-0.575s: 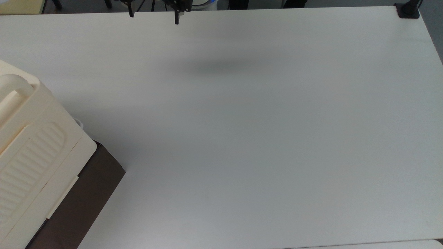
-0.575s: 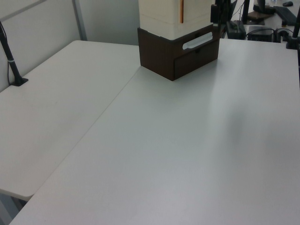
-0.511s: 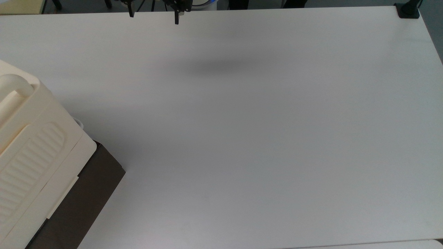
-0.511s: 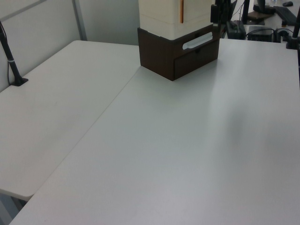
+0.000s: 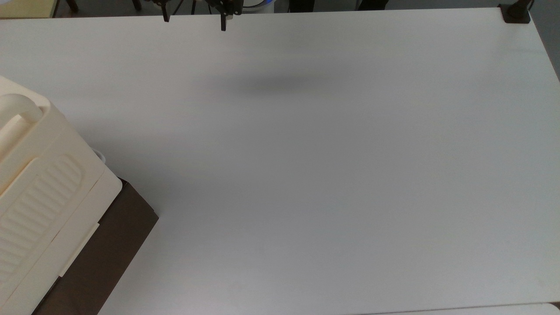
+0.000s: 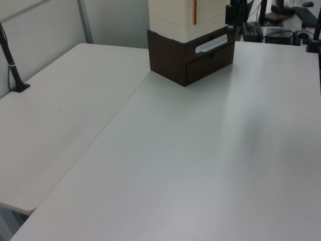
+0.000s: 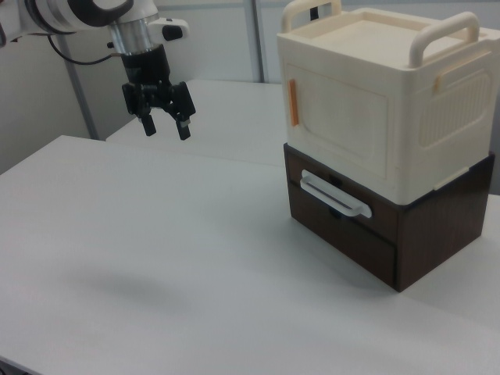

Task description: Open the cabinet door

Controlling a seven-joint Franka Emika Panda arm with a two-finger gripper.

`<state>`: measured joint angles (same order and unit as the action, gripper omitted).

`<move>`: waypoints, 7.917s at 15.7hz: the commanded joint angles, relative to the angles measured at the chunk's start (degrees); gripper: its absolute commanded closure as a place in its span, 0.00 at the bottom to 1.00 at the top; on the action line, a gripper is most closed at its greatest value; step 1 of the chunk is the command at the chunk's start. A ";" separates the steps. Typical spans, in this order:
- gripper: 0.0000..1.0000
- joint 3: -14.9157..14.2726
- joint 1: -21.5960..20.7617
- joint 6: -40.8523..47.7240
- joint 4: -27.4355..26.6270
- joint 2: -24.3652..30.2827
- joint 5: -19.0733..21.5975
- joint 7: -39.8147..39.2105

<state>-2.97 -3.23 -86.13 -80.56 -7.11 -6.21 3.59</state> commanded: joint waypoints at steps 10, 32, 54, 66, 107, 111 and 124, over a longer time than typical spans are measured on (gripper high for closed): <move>0.00 -0.63 0.41 -12.90 -1.09 -0.71 -0.38 3.34; 0.00 -2.57 8.15 -50.88 1.46 -12.13 -13.65 29.37; 0.92 -2.22 7.80 -41.68 0.14 -8.98 -12.96 22.00; 0.00 -1.69 2.62 -15.49 1.10 -2.13 -2.41 12.86; 0.00 -3.98 8.25 -12.49 4.62 -4.31 2.52 -10.91; 0.00 1.37 7.10 -8.19 2.95 -3.53 2.17 -5.44; 0.00 -2.21 -3.09 -6.50 -9.62 4.47 1.90 -0.60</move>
<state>-0.12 -1.28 -92.18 -84.77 -7.14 -4.39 1.73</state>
